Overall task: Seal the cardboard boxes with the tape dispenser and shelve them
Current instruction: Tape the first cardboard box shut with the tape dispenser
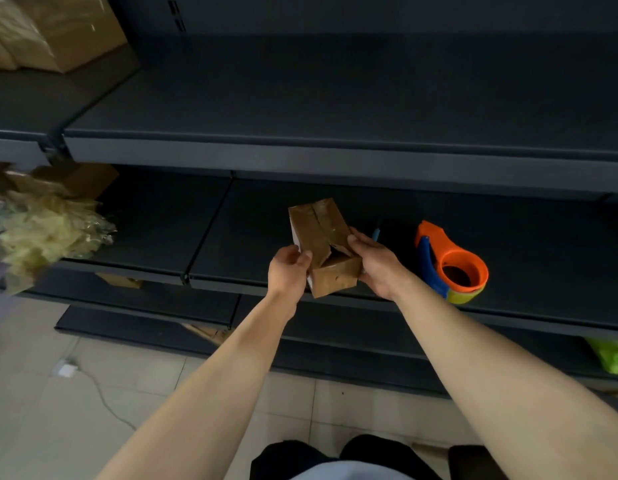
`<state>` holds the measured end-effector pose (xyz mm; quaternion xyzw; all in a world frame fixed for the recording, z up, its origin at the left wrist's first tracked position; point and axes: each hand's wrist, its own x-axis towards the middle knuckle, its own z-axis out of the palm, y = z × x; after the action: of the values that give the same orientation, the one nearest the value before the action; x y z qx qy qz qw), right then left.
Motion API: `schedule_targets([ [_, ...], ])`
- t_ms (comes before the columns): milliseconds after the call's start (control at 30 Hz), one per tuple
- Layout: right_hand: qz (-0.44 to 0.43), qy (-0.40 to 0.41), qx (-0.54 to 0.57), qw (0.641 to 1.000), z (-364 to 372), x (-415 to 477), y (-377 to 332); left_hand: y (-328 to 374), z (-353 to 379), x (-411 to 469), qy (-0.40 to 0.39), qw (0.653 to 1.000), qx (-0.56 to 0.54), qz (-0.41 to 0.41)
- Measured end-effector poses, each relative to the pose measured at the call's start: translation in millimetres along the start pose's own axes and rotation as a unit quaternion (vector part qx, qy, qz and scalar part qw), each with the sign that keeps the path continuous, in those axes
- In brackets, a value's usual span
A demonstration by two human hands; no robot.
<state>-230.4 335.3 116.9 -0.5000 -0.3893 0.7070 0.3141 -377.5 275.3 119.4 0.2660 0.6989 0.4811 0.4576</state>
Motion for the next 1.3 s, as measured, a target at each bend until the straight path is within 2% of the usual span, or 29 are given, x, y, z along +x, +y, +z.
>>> schedule_targets([
  [167,0.012,-0.044,0.003,0.999,-3,-1,-3,3,1,-1,-0.019,0.998,-0.047,-0.021],
  [367,0.001,-0.056,0.013,0.998,-2,-2,-1,1,3,-4,-0.066,0.996,-0.053,-0.027],
  [567,-0.012,-0.08,0.014,0.997,-5,-3,1,2,6,-2,-0.055,0.998,-0.038,-0.018],
  [767,-0.022,-0.082,-0.027,0.996,-7,-1,4,1,7,-2,-0.051,0.998,-0.025,-0.01],
  [1033,-0.042,-0.053,-0.153,0.986,-5,0,-5,6,7,-1,-0.059,0.998,-0.005,-0.012],
  [1167,-0.042,-0.048,-0.154,0.986,-4,-1,-4,6,7,0,-0.059,0.998,-0.001,-0.023],
  [1300,-0.03,-0.052,-0.126,0.99,-4,-1,-3,13,13,3,-0.05,0.994,0.094,-0.006],
])
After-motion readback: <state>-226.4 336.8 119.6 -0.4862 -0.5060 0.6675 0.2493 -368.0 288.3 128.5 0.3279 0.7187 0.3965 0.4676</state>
